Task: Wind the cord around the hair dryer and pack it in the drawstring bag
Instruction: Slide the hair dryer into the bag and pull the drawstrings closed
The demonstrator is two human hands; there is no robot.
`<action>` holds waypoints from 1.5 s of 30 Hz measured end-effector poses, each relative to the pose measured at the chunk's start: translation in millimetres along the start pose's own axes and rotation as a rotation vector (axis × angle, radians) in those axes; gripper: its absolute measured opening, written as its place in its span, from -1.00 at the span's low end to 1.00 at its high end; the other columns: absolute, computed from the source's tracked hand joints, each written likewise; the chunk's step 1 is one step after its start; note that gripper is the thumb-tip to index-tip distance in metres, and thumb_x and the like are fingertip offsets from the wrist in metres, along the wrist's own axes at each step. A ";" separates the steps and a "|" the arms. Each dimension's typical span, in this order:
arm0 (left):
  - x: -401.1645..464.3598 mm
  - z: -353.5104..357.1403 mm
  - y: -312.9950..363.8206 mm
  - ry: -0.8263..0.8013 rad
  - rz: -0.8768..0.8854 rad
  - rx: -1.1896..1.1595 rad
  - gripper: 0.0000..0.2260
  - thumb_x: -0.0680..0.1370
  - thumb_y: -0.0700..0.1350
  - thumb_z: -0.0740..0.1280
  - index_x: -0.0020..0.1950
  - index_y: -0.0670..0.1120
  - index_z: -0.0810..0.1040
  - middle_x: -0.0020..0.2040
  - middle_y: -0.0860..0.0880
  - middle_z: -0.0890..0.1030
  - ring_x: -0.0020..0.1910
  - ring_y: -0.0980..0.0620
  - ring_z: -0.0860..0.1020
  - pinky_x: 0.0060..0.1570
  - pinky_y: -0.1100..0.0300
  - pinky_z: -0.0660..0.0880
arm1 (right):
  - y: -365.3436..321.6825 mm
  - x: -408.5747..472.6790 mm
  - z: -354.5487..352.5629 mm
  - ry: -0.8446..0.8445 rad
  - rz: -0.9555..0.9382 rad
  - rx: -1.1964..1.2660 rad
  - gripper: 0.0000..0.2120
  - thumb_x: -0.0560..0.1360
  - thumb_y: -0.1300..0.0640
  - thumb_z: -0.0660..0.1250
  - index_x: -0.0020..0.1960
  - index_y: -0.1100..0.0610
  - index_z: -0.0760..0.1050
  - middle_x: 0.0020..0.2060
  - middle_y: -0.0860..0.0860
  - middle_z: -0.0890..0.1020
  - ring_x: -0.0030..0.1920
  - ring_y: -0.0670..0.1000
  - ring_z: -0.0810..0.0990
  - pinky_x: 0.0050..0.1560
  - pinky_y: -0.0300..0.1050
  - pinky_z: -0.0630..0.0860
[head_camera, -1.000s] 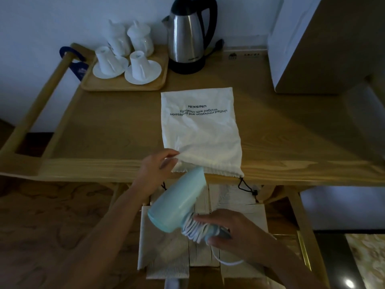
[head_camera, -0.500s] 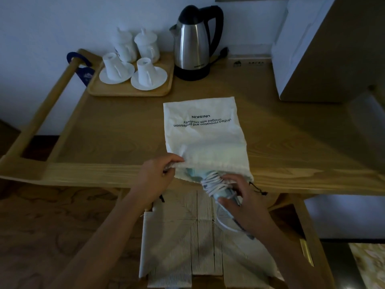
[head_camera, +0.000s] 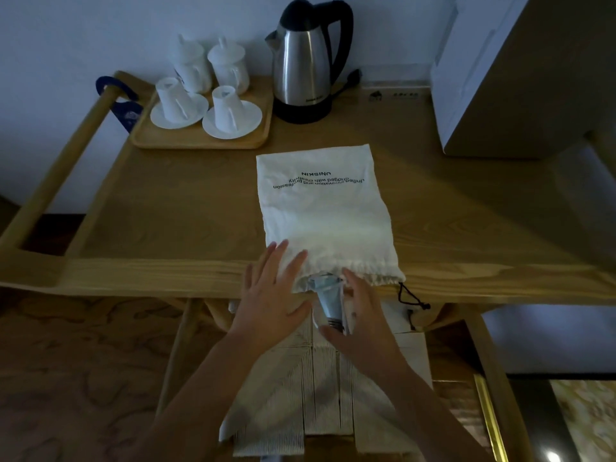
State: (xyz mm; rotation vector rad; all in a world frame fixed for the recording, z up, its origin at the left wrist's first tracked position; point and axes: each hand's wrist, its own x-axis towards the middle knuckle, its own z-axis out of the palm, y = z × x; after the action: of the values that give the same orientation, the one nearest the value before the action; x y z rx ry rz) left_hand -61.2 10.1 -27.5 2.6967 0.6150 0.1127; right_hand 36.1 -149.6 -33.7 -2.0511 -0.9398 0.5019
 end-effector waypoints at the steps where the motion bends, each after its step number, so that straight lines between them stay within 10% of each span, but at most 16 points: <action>1: 1.7 2.5 5.2 0.006 0.045 0.049 -0.37 0.49 0.22 0.11 0.50 0.19 -0.08 0.56 -0.01 -0.06 0.52 -0.03 -0.15 0.40 -0.15 -0.08 | 5.0 -10.9 -0.9 -0.007 -0.042 -0.080 -0.18 0.34 -0.13 0.43 0.44 -0.06 0.04 0.28 -0.16 0.31 0.27 -0.20 0.28 0.15 -0.45 0.27; 4: 13.3 9.3 18.4 0.006 0.139 0.133 -0.48 0.56 0.17 0.02 0.50 0.19 -0.02 0.56 0.03 -0.05 0.52 0.03 -0.20 0.42 -0.16 -0.12 | 11.1 -36.2 3.4 -0.055 -0.056 -0.293 -0.12 0.33 -0.09 0.44 0.45 -0.18 -0.06 0.22 -0.03 0.54 0.14 -0.03 0.52 0.18 -0.05 0.47; 13: 32.2 -4.3 30.4 0.181 0.065 -0.298 -0.78 0.55 -0.24 0.28 0.16 -0.12 0.60 0.25 -0.05 0.57 0.32 0.01 0.44 0.24 0.21 0.34 | 9.3 -27.7 9.8 0.226 -0.180 -0.361 -0.32 0.15 0.05 0.61 0.15 0.01 0.34 -0.26 -0.06 0.69 -0.28 -0.05 0.64 -0.25 -0.18 0.53; 21: 33.0 -25.6 46.3 0.218 0.127 -0.370 -0.81 0.52 -0.25 0.33 0.10 -0.13 0.63 0.12 -0.09 0.65 0.07 -0.01 0.62 0.04 0.07 0.56 | -9.9 31.7 -4.9 0.464 -0.235 -0.513 -0.62 0.28 -0.17 0.42 -0.11 0.06 0.41 -0.28 -0.05 0.61 -0.26 0.00 0.57 -0.11 -0.09 0.36; 27: 29.0 -25.8 33.7 0.236 0.124 -0.392 -0.80 0.51 -0.30 0.33 0.10 -0.15 0.63 0.01 -0.07 0.69 -0.16 0.15 0.61 -0.13 0.55 0.43 | -13.3 63.3 -7.1 0.472 -0.078 -0.607 -0.30 0.12 -0.33 0.38 0.11 0.07 0.46 0.02 0.14 0.54 0.05 0.16 0.51 -0.01 0.09 0.44; 33: 28.3 -8.5 17.3 0.092 0.172 -0.337 -0.55 0.32 -0.28 0.41 0.21 -0.16 0.54 0.19 -0.12 0.55 0.17 -0.07 0.52 0.13 0.05 0.50 | -0.4 69.4 -16.4 0.012 -0.146 -0.272 -0.18 0.22 -0.24 0.33 0.41 -0.07 0.16 0.31 0.06 0.35 0.33 0.11 0.31 0.30 0.30 0.22; 37: 31.6 6.8 3.4 0.040 0.222 -0.176 -0.37 0.34 0.00 0.49 0.38 -0.02 0.38 0.47 -0.10 0.26 0.48 -0.10 0.13 0.36 -0.02 0.25 | 31.4 72.1 -48.4 0.202 0.079 -0.247 -0.44 0.40 -0.01 0.23 0.39 -0.04 0.24 0.28 0.12 0.40 0.30 0.18 0.30 0.32 0.34 0.19; 40: 38.4 17.4 -1.8 0.014 0.238 -0.133 -0.34 0.36 0.06 0.48 0.41 0.05 0.33 0.54 -0.05 0.11 0.52 -0.01 -0.05 0.38 -0.03 0.20 | 46.7 79.0 -53.3 0.030 0.158 -0.444 -0.52 0.46 0.03 0.29 0.36 -0.04 0.30 0.32 0.09 0.39 0.34 0.15 0.28 0.38 0.23 0.07; 45: 51.4 20.1 -2.5 0.108 0.223 -0.184 -0.56 0.36 0.20 0.36 0.09 -0.05 0.60 0.45 -0.06 0.31 0.44 0.05 0.19 0.26 0.02 0.37 | 55.0 69.5 -46.2 0.097 0.035 -0.568 -0.84 0.44 0.09 0.34 0.01 0.07 0.54 0.02 0.05 0.53 0.11 0.13 0.40 0.11 0.06 0.30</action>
State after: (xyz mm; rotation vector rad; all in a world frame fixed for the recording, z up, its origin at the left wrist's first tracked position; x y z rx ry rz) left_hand -12.7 27.6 -47.3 2.5824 0.3140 0.3574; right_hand 134.1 -141.8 -51.9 -2.5724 -1.0748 0.1539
